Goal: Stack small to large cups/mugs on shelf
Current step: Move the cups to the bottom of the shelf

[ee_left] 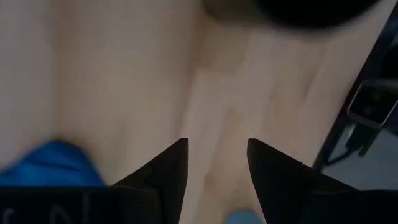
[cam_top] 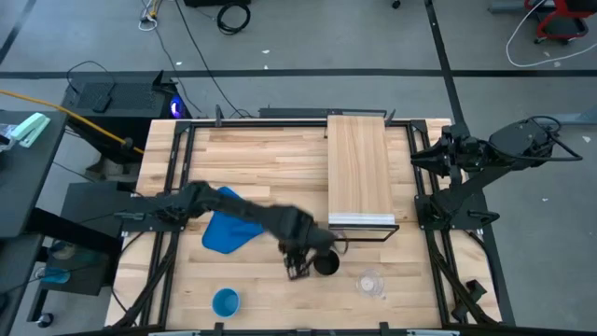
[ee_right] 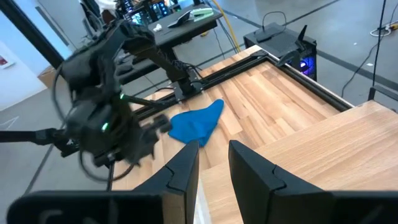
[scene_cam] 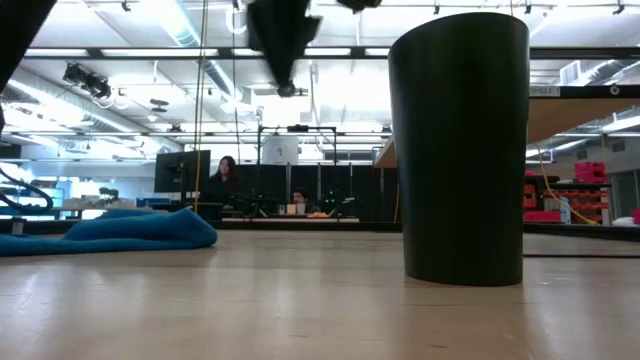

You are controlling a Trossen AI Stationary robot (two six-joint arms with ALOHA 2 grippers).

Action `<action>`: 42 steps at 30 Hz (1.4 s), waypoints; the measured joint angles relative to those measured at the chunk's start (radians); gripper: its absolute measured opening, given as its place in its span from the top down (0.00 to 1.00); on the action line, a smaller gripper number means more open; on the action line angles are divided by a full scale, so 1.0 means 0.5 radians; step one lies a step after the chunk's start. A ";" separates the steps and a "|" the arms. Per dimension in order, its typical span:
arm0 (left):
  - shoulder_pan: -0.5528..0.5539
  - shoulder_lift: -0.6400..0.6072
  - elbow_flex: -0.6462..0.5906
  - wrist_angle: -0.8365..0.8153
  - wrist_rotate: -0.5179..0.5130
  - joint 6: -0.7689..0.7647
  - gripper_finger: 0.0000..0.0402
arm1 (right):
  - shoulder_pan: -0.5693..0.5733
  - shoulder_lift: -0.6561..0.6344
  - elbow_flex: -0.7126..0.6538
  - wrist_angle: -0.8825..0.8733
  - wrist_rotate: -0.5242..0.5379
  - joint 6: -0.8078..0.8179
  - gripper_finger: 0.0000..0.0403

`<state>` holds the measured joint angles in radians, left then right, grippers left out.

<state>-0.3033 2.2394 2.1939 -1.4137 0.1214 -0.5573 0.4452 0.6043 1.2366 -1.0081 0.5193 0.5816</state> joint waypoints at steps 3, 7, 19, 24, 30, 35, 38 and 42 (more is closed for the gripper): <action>-0.041 0.013 -0.093 0.075 -0.004 -0.092 0.57 | 0.000 0.000 0.000 -0.001 0.000 0.001 0.76; -0.050 0.006 -0.177 0.423 -0.076 -0.196 0.57 | 0.000 0.000 0.000 -0.002 0.000 -0.003 0.76; -0.035 0.007 -0.229 0.760 -0.205 -0.281 0.60 | 0.000 0.000 0.000 -0.002 -0.046 -0.005 0.76; -0.027 0.008 -0.229 0.833 -0.184 -0.277 0.66 | 0.000 0.000 0.000 -0.002 -0.046 -0.011 0.76; -0.025 0.009 -0.229 0.957 -0.135 -0.236 0.73 | 0.000 0.000 0.000 -0.002 -0.046 -0.013 0.76; -0.017 0.009 -0.229 0.916 -0.118 -0.244 0.75 | 0.000 0.000 0.000 -0.002 -0.048 -0.008 0.76; -0.005 0.007 -0.229 0.789 -0.113 -0.288 0.75 | 0.000 0.000 0.000 -0.002 -0.062 -0.002 0.76; -0.005 -0.031 -0.229 0.468 -0.100 -0.383 0.75 | 0.000 0.000 0.000 -0.002 -0.062 -0.002 0.76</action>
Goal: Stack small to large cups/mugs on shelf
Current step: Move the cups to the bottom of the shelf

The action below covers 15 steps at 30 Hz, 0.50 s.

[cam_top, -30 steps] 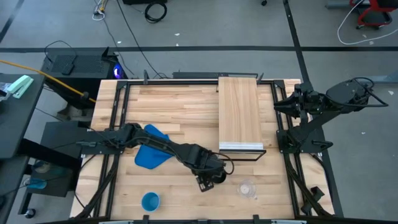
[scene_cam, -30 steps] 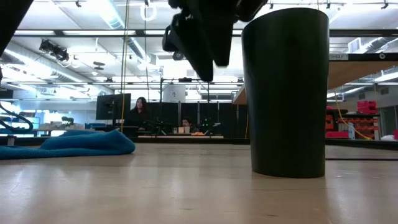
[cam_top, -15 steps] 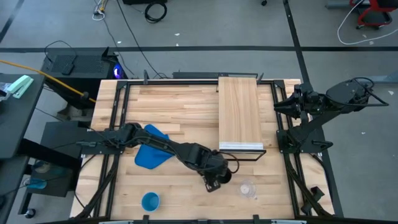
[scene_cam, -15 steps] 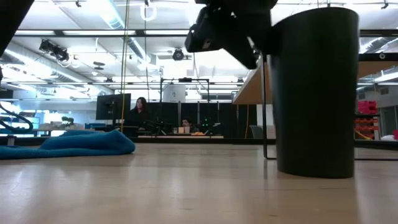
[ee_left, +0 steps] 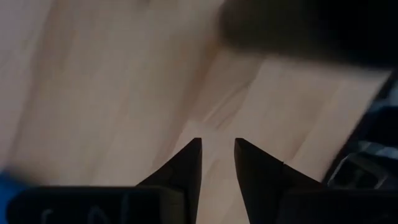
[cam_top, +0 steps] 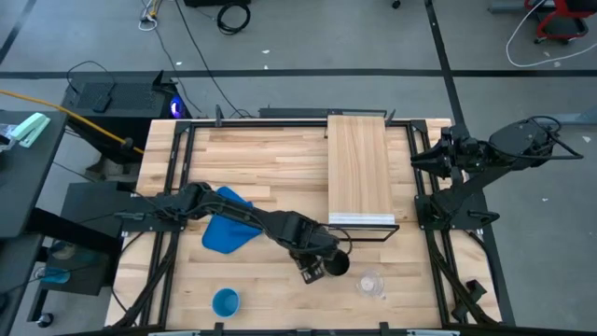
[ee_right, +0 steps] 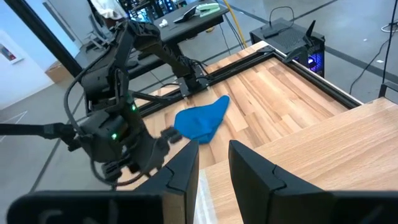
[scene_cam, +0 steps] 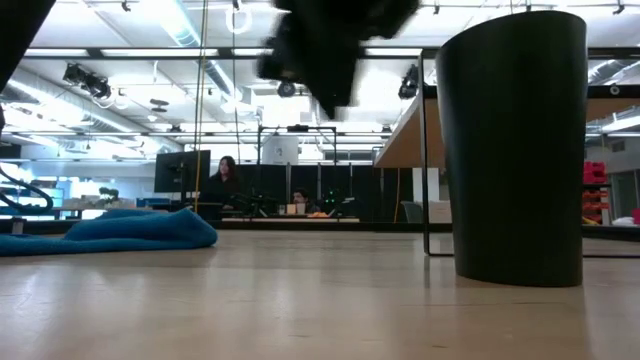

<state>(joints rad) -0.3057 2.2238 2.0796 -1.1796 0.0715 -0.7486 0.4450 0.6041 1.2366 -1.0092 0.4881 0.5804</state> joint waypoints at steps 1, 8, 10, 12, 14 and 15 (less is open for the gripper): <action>-0.003 -0.014 0.000 -0.091 0.001 -0.011 0.75 | 0.001 0.000 0.000 0.000 0.000 0.000 0.76; -0.077 -0.220 0.001 -0.605 -0.118 -0.149 0.77 | 0.001 0.001 0.000 -0.013 0.000 -0.009 0.76; -0.116 -0.292 0.002 -0.765 -0.242 -0.251 0.78 | 0.001 0.000 0.000 -0.032 0.000 -0.010 0.76; -0.164 -0.378 -0.025 -0.783 -0.351 -0.356 0.78 | 0.001 0.001 0.000 -0.041 0.001 -0.011 0.76; -0.209 -0.500 -0.107 -0.756 -0.364 -0.447 0.78 | 0.000 0.000 0.000 -0.049 0.000 -0.011 0.76; -0.227 -0.556 -0.145 -0.776 -0.372 -0.532 0.77 | 0.000 0.000 0.000 -0.049 0.001 -0.011 0.76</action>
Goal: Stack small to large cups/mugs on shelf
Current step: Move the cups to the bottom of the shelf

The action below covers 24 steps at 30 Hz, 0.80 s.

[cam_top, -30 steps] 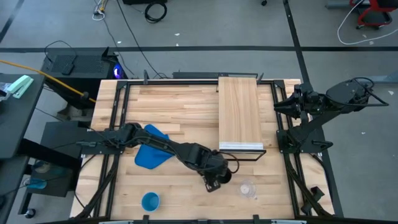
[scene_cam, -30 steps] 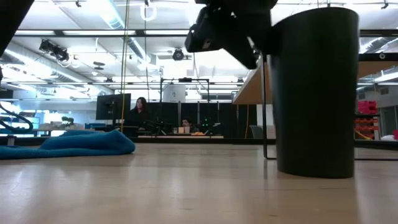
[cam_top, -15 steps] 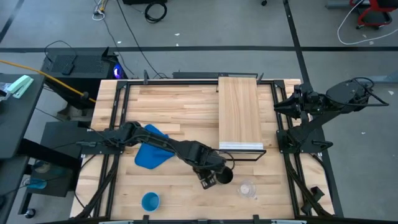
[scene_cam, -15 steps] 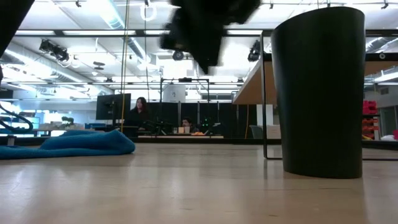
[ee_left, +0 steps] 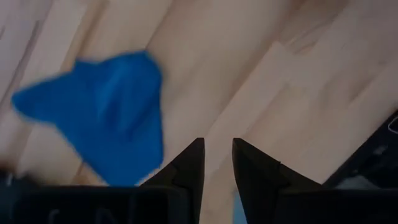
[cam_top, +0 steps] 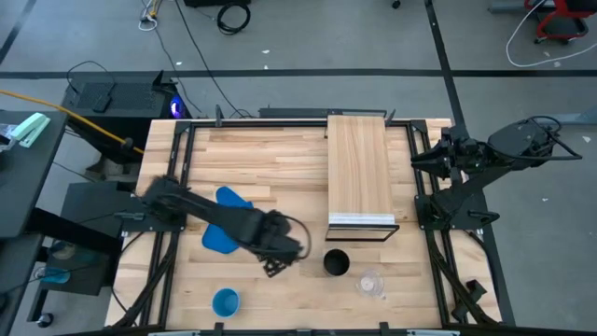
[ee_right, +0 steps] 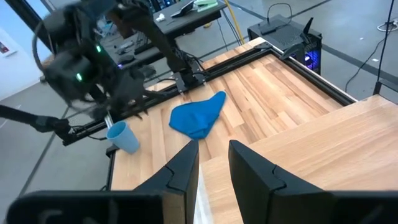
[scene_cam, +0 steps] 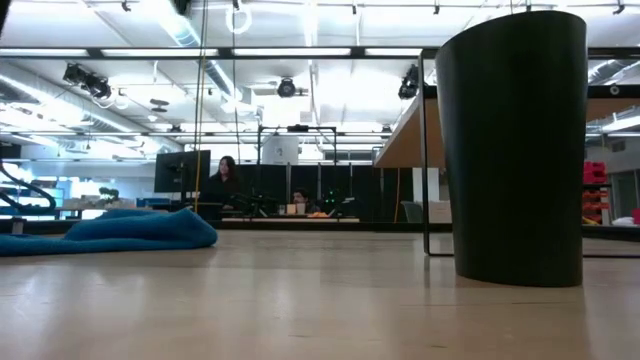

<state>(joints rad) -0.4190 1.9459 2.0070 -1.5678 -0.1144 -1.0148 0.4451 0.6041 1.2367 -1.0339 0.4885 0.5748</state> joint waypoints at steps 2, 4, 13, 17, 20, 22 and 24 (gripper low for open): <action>-0.047 -0.127 -0.147 -0.004 0.000 -0.155 0.77 | 0.000 0.001 0.001 -0.004 -0.001 0.001 0.76; -0.113 -0.277 -0.341 -0.005 0.020 -0.369 0.78 | 0.001 0.001 0.001 -0.014 -0.001 0.003 0.76; -0.506 -0.900 -1.151 0.316 0.246 -1.364 0.78 | 0.000 0.001 0.001 -0.042 -0.001 0.010 0.76; -0.635 -1.047 -1.398 0.816 0.234 -1.527 0.76 | 0.000 0.001 0.001 -0.042 -0.001 0.010 0.76; -0.672 -1.069 -1.523 1.095 0.239 -1.578 0.73 | 0.000 0.001 0.001 -0.042 -0.001 0.011 0.76; -0.688 -1.065 -1.585 1.195 0.275 -1.600 0.72 | 0.001 0.001 0.001 -0.042 -0.001 0.011 0.76; -0.690 -1.055 -1.635 1.300 0.333 -1.616 0.71 | 0.001 0.001 0.001 -0.041 -0.001 0.011 0.76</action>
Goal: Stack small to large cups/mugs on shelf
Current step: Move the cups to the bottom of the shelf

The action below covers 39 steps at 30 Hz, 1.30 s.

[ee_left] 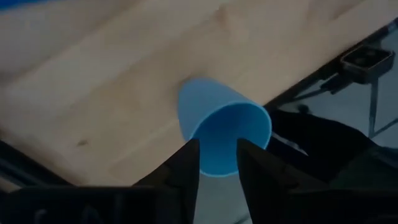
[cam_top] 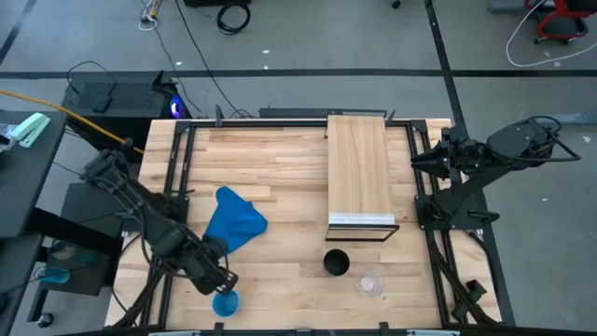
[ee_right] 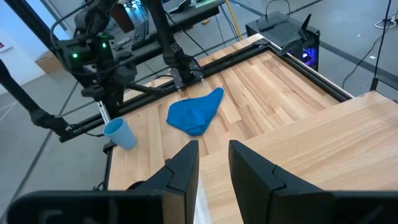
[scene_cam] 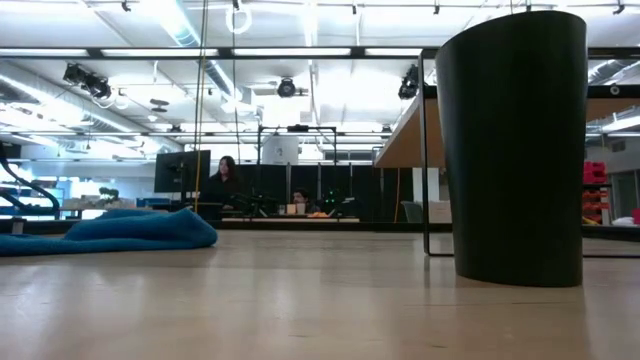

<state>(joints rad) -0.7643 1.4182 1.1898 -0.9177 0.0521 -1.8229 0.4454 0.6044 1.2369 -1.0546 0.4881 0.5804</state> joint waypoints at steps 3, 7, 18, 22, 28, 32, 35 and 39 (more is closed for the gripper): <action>-0.002 0.004 -0.041 0.019 0.022 -0.050 0.70 | -0.001 0.000 0.000 0.000 0.000 0.001 0.76; -0.008 0.004 -0.043 0.028 0.026 -0.057 0.68 | -0.001 0.000 0.000 0.000 0.000 0.007 0.76; -0.008 0.201 -0.043 0.055 0.095 0.012 0.64 | 0.000 0.000 0.000 0.001 0.001 0.007 0.76; -0.008 0.248 -0.042 0.074 0.097 0.019 0.63 | 0.000 0.000 0.000 0.001 0.001 0.008 0.76; -0.008 0.322 -0.042 0.095 0.100 0.069 0.62 | -0.001 0.000 0.000 0.002 0.001 0.008 0.76; -0.008 0.368 -0.042 0.097 0.112 0.072 0.62 | 0.000 0.000 0.000 0.002 0.001 0.008 0.76; -0.008 0.410 -0.042 0.098 0.114 0.072 0.64 | 0.000 0.000 0.000 0.002 0.001 0.008 0.76; -0.008 0.454 -0.042 0.098 0.124 0.072 0.67 | 0.000 0.000 0.000 0.002 0.001 0.009 0.76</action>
<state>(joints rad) -0.7681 1.6452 1.1687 -0.8684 0.1139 -1.7870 0.4452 0.6044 1.2369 -1.0534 0.4885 0.5850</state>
